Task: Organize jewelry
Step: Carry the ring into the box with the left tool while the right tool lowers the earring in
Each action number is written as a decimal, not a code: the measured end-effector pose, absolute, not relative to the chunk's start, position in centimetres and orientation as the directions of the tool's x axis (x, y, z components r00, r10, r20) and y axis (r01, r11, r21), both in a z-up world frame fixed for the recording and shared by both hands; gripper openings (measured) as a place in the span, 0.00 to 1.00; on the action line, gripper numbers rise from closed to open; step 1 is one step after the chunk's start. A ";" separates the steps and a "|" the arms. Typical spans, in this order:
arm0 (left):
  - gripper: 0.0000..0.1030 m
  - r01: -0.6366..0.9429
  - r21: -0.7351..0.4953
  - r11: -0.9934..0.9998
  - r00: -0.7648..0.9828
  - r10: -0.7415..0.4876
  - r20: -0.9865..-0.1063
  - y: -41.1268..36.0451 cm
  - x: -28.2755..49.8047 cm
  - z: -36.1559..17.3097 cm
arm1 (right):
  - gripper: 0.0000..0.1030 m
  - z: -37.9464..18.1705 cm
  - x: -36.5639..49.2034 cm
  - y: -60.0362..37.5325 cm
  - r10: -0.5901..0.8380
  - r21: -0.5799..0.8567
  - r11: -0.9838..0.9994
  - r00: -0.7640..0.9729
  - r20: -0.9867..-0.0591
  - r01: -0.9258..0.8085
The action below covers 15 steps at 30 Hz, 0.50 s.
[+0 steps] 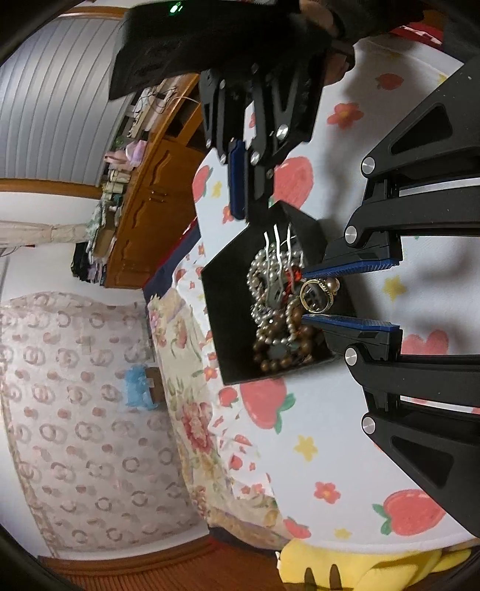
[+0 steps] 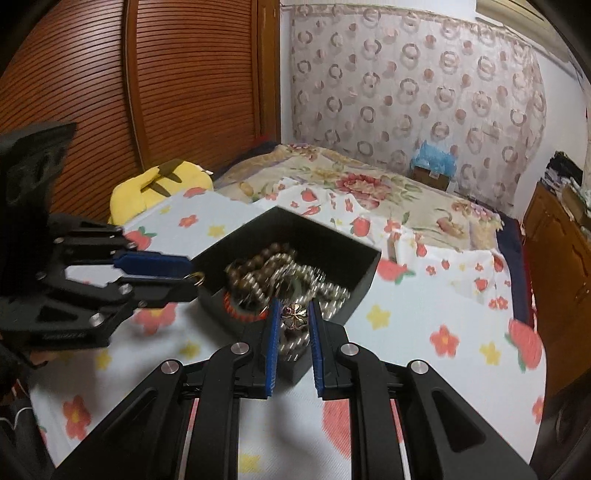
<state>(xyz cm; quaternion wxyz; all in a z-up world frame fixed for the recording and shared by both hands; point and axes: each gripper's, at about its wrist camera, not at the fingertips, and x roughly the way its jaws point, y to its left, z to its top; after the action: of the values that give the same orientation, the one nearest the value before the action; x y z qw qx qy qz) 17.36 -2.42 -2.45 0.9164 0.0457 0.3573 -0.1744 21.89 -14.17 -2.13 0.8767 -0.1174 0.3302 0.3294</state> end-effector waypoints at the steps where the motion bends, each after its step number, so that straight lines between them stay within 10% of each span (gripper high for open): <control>1: 0.18 0.351 -0.041 0.936 0.686 -0.286 -0.669 -2.4 17.5 -2.4 | 0.17 -2.1 22.5 -13.9 0.494 0.003 0.756 0.568 -0.659 -0.654; 15: 0.18 0.333 -0.033 0.942 0.702 -0.271 -0.658 -1.7 18.7 -2.3 | 0.17 -2.8 27.8 -12.3 0.483 0.023 0.769 0.559 -0.674 -0.638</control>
<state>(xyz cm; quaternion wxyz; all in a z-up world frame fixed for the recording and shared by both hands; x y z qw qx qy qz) 18.75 -1.68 -2.30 0.9215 0.0445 0.3494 -0.1638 27.84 -12.30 -2.77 0.8756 -0.1127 0.3435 0.3203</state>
